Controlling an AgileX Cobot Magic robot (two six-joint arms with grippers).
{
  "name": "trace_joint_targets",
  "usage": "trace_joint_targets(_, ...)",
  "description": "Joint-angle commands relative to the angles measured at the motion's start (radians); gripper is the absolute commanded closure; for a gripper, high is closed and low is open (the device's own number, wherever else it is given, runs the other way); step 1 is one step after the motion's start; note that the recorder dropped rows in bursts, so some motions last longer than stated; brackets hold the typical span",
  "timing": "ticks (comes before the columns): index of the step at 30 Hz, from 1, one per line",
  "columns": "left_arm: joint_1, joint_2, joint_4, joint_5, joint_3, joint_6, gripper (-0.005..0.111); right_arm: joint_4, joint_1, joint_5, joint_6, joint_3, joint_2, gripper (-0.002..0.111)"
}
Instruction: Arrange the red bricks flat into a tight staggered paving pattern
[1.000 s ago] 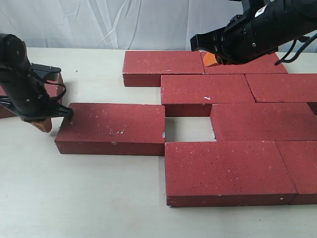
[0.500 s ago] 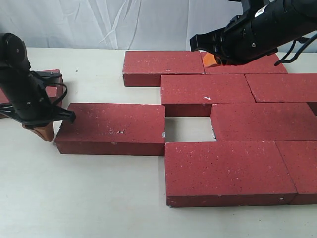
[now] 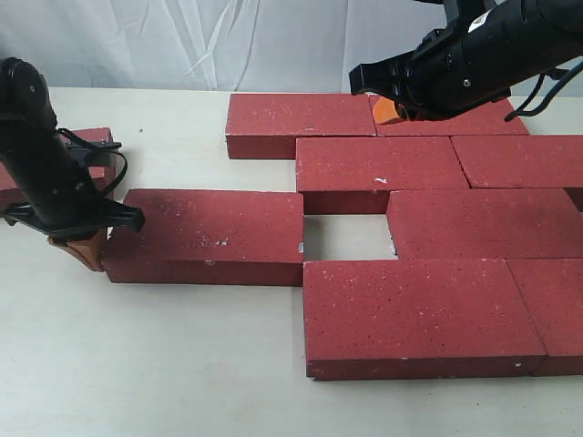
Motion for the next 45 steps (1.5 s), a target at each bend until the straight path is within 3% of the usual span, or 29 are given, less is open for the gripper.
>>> trace_joint_targets(1,0.000,0.000,-0.023,0.032,-0.002,0.025,0.107,-0.001,-0.004,-0.002,0.000,-0.002,-0.008,0.109)
trace_joint_targets(15,0.000,0.000,-0.015,-0.037,-0.002,0.048,0.107,-0.001,-0.004,0.004,0.000,-0.002,-0.008,0.109)
trace_joint_targets(27,0.000,0.000,-0.011,-0.041,-0.002,0.048,0.107,0.019,0.000,0.117,-0.018,-0.002,0.012,0.109)
trace_joint_targets(45,0.000,0.000,0.052,-0.063,-0.002,0.048,0.107,-0.031,0.262,0.149,-0.036,-0.002,0.136,0.109)
